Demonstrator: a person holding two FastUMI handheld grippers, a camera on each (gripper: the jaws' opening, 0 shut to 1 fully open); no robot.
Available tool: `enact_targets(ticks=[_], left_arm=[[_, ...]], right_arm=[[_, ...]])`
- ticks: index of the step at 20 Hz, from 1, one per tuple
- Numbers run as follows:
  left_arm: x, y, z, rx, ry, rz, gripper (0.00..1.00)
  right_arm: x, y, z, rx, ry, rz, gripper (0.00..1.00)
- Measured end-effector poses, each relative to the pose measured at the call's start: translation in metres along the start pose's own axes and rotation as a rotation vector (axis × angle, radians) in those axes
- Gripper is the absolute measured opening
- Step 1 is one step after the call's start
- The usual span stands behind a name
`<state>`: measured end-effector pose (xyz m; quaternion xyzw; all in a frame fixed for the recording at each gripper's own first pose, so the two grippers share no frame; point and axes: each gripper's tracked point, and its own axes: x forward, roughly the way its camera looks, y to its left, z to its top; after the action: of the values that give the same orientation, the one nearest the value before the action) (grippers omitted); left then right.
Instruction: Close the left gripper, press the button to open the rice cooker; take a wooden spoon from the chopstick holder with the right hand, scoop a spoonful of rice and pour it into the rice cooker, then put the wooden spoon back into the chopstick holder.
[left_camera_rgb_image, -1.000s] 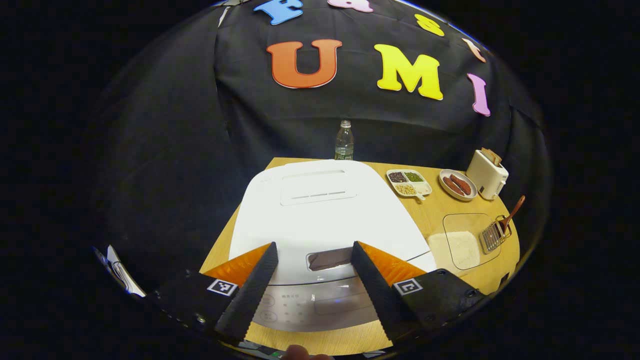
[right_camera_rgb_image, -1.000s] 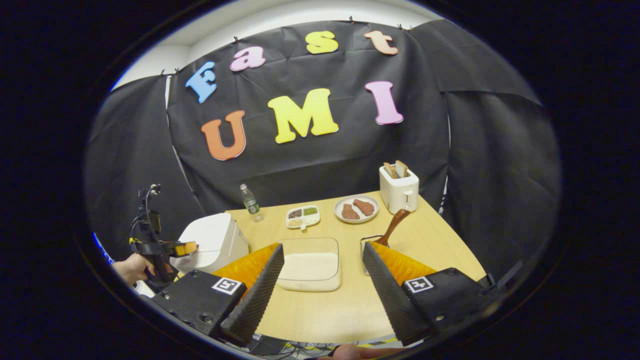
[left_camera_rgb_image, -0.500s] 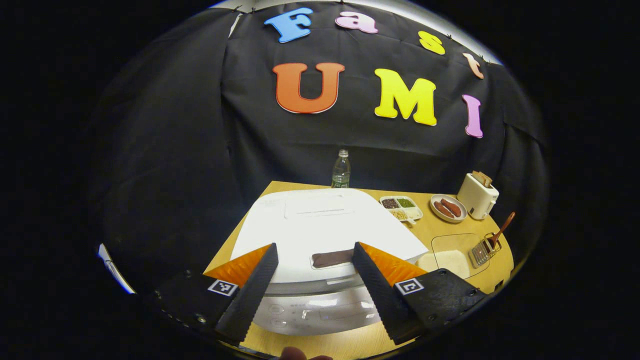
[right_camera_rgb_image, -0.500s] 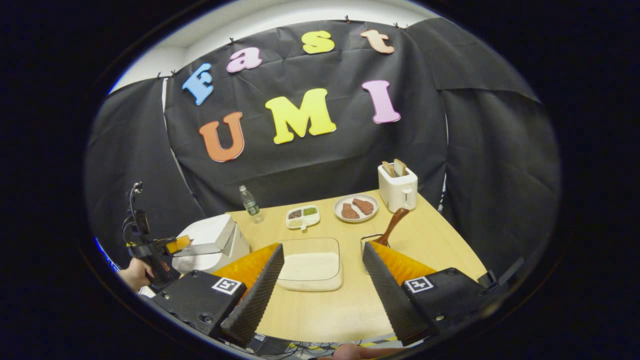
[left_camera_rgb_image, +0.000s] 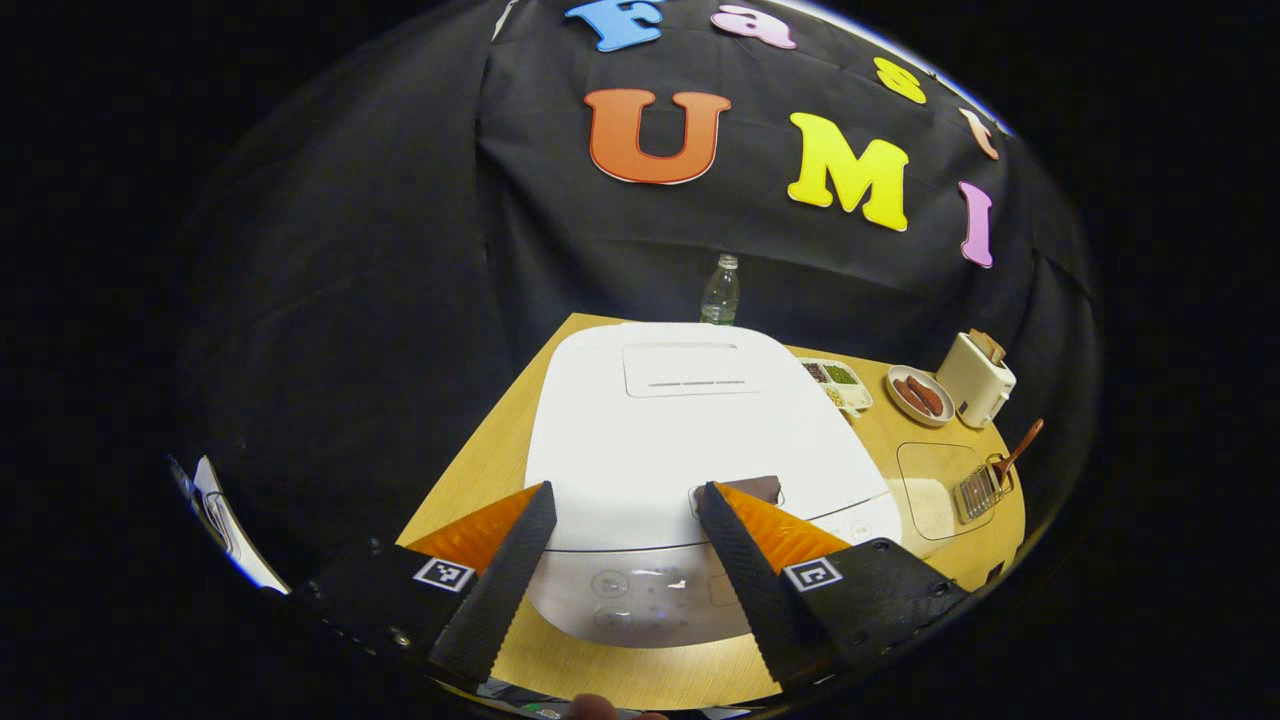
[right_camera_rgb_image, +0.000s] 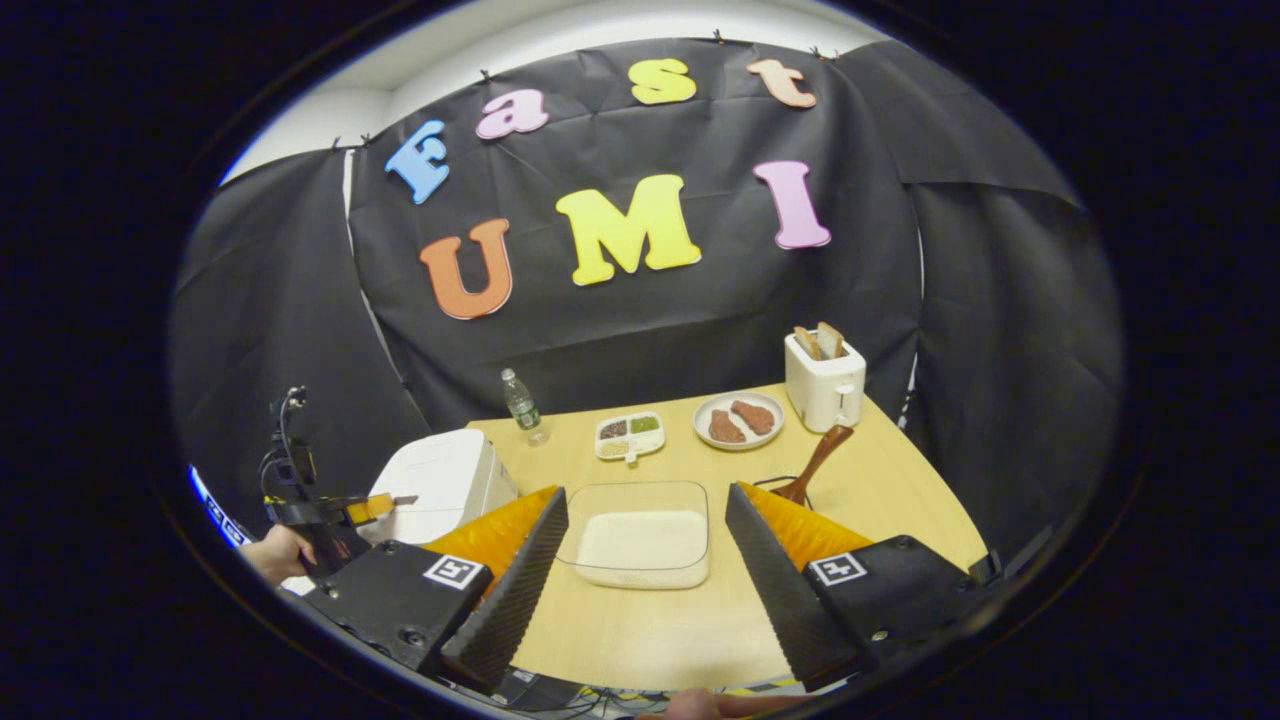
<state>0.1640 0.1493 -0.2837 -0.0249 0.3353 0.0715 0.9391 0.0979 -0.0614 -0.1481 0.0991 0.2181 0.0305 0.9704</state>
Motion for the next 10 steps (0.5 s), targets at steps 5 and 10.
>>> enact_targets(ticks=[5, 10], left_arm=[[0.0, -0.002, -0.004, 0.077, 0.053, -0.015, 0.99], [0.005, -0.002, -0.002, 0.19, 0.038, -0.033, 1.0]], right_arm=[[0.001, 0.009, -0.01, 0.002, 0.004, 0.008, 1.0], [-0.003, 0.015, -0.017, -0.002, 0.011, 0.016, 0.99]])
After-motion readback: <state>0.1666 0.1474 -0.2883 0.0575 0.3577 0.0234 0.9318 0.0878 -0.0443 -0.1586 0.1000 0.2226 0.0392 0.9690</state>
